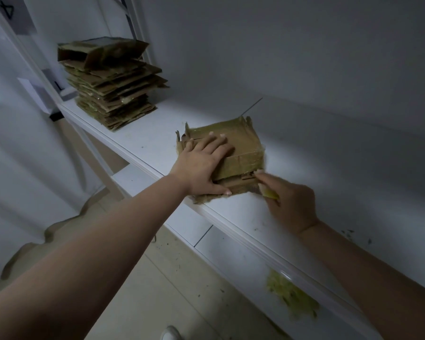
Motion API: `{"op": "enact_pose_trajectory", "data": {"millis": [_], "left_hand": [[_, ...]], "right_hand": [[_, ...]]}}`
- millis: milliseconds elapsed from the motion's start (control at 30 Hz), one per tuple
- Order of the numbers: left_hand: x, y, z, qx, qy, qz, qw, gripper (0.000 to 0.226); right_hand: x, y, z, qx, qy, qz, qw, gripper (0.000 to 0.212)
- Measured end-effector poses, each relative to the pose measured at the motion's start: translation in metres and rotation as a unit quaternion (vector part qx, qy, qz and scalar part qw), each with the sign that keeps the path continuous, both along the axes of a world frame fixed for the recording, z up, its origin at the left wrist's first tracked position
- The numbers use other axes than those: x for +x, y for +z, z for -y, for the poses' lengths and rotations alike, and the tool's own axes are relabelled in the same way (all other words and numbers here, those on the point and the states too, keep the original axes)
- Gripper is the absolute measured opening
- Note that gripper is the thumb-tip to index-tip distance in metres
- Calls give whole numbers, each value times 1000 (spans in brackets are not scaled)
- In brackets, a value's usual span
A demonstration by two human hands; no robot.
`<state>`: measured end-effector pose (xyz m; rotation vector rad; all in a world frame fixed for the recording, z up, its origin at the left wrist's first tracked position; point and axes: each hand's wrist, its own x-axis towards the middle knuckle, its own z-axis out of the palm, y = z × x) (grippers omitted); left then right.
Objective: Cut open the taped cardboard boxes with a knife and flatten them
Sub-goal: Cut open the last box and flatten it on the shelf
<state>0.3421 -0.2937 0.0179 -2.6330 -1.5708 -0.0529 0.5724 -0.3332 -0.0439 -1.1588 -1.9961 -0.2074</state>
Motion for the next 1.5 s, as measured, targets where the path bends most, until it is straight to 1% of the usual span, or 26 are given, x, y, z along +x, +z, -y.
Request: {"op": "enact_pose_trajectory", "data": {"millis": [67, 100, 200, 267, 367, 467, 600, 733, 800, 867, 933, 1033, 1100, 1167, 1200, 1233, 1267, 1300, 1333, 1400, 1433, 1467, 1500], "left_hand": [[-2, -4, 9, 25, 31, 3, 999, 109], [-2, -6, 15, 37, 45, 12, 998, 106], [-4, -10, 28, 91, 64, 61, 992, 84], [-8, -12, 32, 116, 77, 67, 988, 77], [-11, -16, 35, 70, 129, 54, 988, 80], [-6, -20, 31, 38, 171, 34, 984, 76], [-3, -23, 25, 44, 203, 33, 978, 67], [-11, -26, 26, 42, 176, 42, 983, 46], [-13, -25, 28, 22, 150, 45, 987, 46], [-14, -22, 30, -8, 118, 50, 992, 56], [-13, -17, 31, -41, 106, 47, 992, 63], [-9, -9, 29, -79, 106, 35, 991, 60], [-7, -4, 27, -92, 98, 37, 990, 52], [-11, 1, 25, -113, 95, 57, 987, 44], [-15, 4, 24, -129, 93, 74, 984, 44], [-21, 7, 23, -145, 92, 92, 981, 47], [-26, 10, 22, -156, 89, 114, 977, 51], [-32, 14, 21, -159, 88, 140, 973, 52], [-37, 17, 20, -159, 93, 175, 967, 49], [-44, 20, 17, -157, 116, 266, 944, 40], [-45, 21, 16, -156, 126, 301, 932, 38], [-46, 21, 15, -150, 135, 321, 925, 39], [-45, 20, 14, -141, 145, 335, 920, 44]], "right_hand": [[-1, 10, -9, 35, -24, 5, 999, 36], [-2, 15, -14, 42, -42, 22, 998, 38], [-7, 17, -29, 32, -78, 94, 992, 51], [-12, 20, -38, 8, -79, 125, 989, 58], [-22, 34, -44, -66, -77, 161, 982, 64], [-28, 45, -46, -131, -98, 224, 961, 67], [-35, 59, -47, -138, -139, 291, 936, 63], [-31, 53, -45, -100, -121, 343, 926, 55], [-27, 48, -43, -77, -117, 333, 933, 50], [-23, 43, -42, -76, -98, 319, 940, 46], [-21, 44, -39, -80, -84, 302, 946, 49], [-18, 49, -35, -74, -84, 293, 950, 56], [-16, 55, -36, -123, -93, 314, 937, 54], [-16, 62, -36, -160, -78, 313, 933, 42], [-16, 65, -37, -173, -66, 306, 934, 29], [-15, 69, -38, -190, -55, 298, 934, 15], [-14, 72, -39, -213, -46, 284, 934, 8], [-12, 74, -41, -234, -38, 255, 937, 8], [-10, 76, -43, -257, -33, 206, 943, 9], [-8, 79, -47, -306, -19, 64, 950, 15], [-6, 78, -49, -319, -8, 3, 948, 12], [-4, 75, -51, -323, 3, -39, 946, 10], [-3, 71, -52, -326, 10, -79, 942, 14]]}}
